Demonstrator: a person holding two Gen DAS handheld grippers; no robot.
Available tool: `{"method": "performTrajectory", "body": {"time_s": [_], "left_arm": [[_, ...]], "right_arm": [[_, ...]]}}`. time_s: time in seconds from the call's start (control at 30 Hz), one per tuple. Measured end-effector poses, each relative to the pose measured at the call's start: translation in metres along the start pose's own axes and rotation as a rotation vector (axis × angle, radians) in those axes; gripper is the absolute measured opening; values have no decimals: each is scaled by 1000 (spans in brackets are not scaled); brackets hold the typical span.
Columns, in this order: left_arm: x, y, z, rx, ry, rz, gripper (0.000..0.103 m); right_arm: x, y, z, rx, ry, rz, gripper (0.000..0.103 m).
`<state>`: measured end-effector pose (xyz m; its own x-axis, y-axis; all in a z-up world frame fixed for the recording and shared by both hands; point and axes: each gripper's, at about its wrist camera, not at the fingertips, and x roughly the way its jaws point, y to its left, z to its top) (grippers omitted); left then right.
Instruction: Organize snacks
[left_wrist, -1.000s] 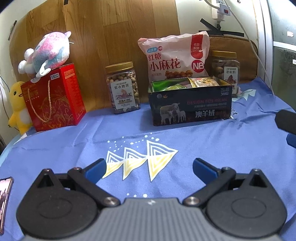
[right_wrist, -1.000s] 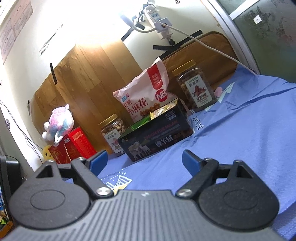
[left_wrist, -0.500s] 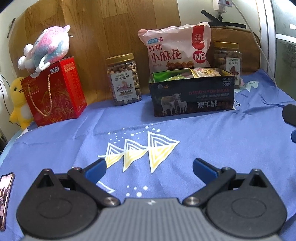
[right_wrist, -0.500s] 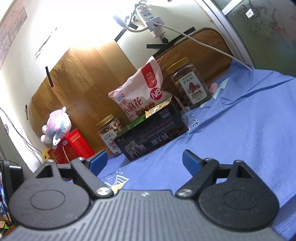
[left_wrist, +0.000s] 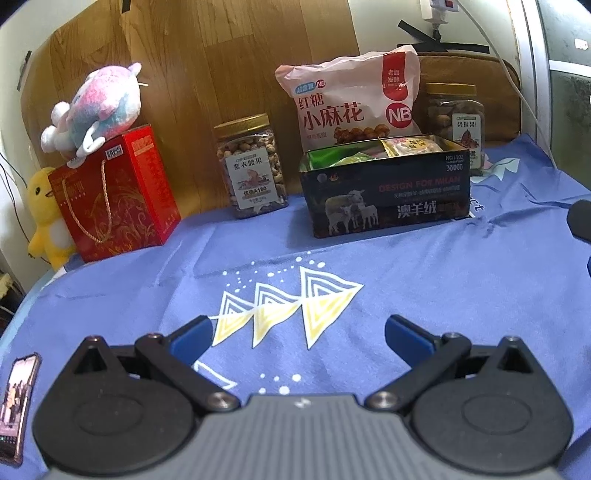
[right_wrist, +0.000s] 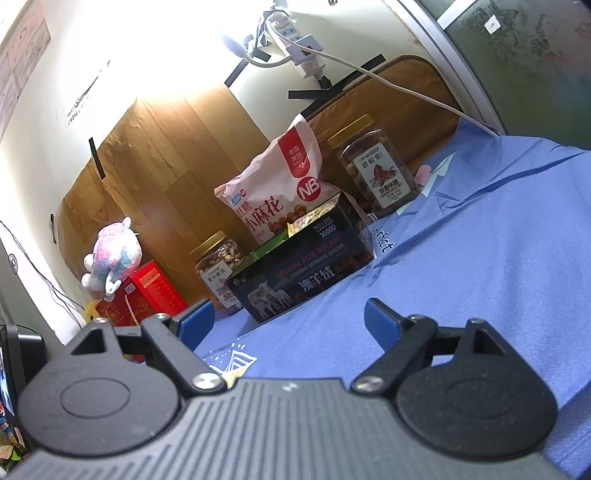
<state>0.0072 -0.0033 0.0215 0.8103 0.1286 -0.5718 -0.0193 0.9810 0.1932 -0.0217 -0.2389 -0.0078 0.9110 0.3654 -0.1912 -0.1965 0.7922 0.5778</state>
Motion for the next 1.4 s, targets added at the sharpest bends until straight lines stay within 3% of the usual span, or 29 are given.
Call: {"method": "performTrajectory", "body": {"time_s": [0.2, 0.67, 1.4], "left_arm": [[-1, 1, 0, -4, -6, 2, 103], [-2, 1, 0, 19, -10, 89, 103], [2, 0, 0, 26, 50, 54, 103]], "right_arm": [[-1, 0, 0, 3, -5, 0, 90], [-3, 1, 0, 6, -12, 4, 90], [-4, 1, 0, 12, -16, 9, 91]]}}
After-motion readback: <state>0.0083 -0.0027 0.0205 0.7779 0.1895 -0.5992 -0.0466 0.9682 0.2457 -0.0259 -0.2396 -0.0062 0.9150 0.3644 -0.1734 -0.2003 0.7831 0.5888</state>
